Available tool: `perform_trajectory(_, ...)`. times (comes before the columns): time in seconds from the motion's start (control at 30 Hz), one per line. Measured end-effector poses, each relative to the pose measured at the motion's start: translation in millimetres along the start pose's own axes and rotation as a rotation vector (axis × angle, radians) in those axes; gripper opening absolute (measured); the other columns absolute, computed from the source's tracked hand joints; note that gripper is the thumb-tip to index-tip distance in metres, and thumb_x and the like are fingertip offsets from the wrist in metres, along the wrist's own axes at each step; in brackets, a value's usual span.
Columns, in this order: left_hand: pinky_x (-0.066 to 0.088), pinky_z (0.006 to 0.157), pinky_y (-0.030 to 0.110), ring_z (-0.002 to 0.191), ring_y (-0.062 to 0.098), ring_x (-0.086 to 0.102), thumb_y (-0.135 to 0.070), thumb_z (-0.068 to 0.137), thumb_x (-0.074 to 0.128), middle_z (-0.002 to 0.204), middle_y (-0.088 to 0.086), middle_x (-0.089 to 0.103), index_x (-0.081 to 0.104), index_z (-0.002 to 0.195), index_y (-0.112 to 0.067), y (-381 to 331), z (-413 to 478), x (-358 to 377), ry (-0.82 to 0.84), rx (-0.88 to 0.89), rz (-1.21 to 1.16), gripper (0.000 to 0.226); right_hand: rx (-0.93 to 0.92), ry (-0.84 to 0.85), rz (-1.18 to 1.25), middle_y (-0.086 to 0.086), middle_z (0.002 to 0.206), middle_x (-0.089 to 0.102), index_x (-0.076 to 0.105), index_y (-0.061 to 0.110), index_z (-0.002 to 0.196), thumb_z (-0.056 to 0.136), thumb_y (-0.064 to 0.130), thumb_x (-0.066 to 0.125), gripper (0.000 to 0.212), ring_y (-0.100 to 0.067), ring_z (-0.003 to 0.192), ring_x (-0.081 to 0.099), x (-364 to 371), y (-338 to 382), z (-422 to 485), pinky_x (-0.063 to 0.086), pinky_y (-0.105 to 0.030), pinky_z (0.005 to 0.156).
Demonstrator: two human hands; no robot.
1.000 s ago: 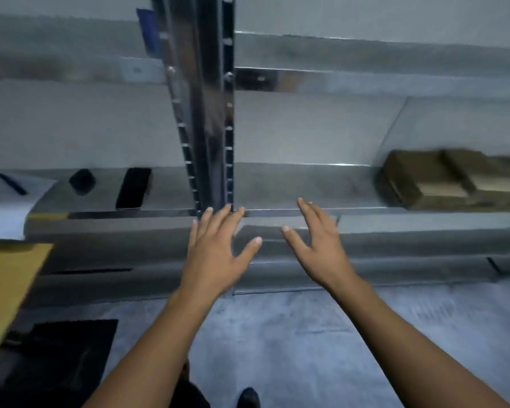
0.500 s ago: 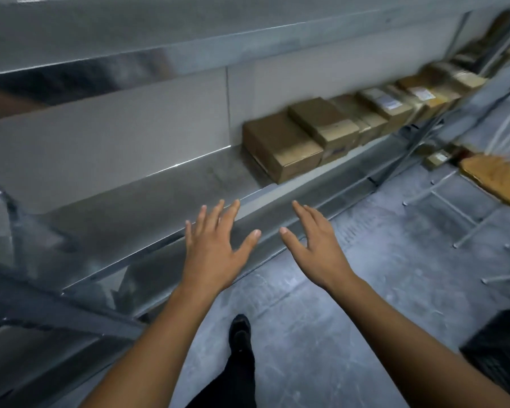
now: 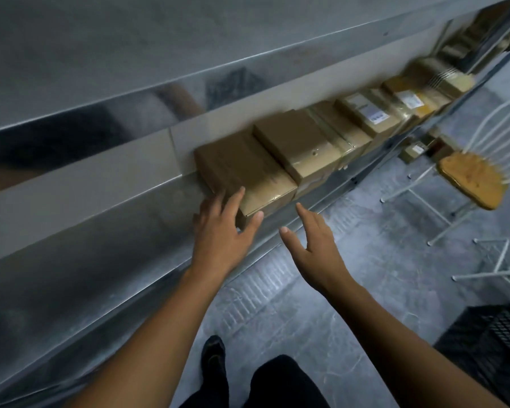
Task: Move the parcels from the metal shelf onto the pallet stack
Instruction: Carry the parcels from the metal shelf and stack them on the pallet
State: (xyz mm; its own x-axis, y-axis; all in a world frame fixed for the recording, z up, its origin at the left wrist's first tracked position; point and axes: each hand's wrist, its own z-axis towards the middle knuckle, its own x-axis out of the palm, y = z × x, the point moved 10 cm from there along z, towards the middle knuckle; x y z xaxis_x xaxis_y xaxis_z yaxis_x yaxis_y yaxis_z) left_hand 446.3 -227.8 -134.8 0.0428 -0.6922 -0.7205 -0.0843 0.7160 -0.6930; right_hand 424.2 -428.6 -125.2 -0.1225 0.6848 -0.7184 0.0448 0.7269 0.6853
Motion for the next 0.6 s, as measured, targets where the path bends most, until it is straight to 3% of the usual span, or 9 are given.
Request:
perform_trajectory(0.23, 0.018, 0.127, 0.052, 0.158, 0.030, 0.011, -0.069, 0.097, 0.050, 0.173, 0.006, 0.011, 0.043, 0.154, -0.044, 13, 31, 34, -0.035, -0.119, -0.009, 0.063, -0.004, 0.079, 0.064, 0.009, 0.165, 0.036, 0.030, 0.029, 0.164, 0.105, 0.056, 0.050, 0.068, -0.005, 0.151, 0.029, 8, -33, 41, 0.024, -0.024, 0.112)
perform_trajectory(0.37, 0.022, 0.127, 0.046, 0.160, 0.024, 0.010, -0.065, 0.097, 0.054, 0.174, 0.004, 0.008, 0.053, 0.149, -0.040, 17, 31, 41, -0.109, -0.226, -0.087, 0.058, -0.037, 0.168, 0.099, 0.011, 0.163, 0.035, 0.030, 0.032, 0.164, 0.105, 0.057, 0.050, 0.067, 0.012, 0.139, 0.021, 13, -42, 56, 0.020, -0.015, 0.108)
perform_trajectory(0.43, 0.026, 0.126, 0.041, 0.160, 0.022, 0.013, -0.069, 0.095, 0.054, 0.174, 0.004, 0.006, 0.052, 0.144, -0.046, 20, 24, 46, -0.148, -0.311, -0.162, 0.054, -0.047, 0.206, 0.130, 0.010, 0.162, 0.037, 0.031, 0.030, 0.164, 0.105, 0.056, 0.050, 0.067, 0.006, 0.141, 0.028, 11, -47, 66, 0.023, -0.020, 0.111)
perform_trajectory(0.5, 0.033, 0.120, 0.041, 0.157, 0.024, 0.026, -0.072, 0.093, 0.053, 0.173, 0.003, 0.014, 0.047, 0.140, -0.052, 23, 18, 53, -0.172, -0.388, -0.212, 0.052, -0.050, 0.235, 0.180, 0.011, 0.158, 0.040, 0.033, 0.029, 0.163, 0.105, 0.055, 0.052, 0.066, 0.002, 0.139, 0.034, 11, -53, 75, 0.027, -0.022, 0.110)
perform_trajectory(0.6, 0.045, 0.106, 0.038, 0.139, 0.020, 0.049, -0.066, 0.095, 0.056, 0.155, -0.003, 0.045, 0.050, 0.139, -0.042, 18, 15, 53, -0.265, -0.375, -0.200, 0.049, -0.045, 0.253, 0.268, 0.015, 0.150, 0.041, 0.039, 0.029, 0.155, 0.103, 0.055, 0.056, 0.060, 0.002, 0.135, 0.039, 12, -58, 87, 0.032, -0.018, 0.104)
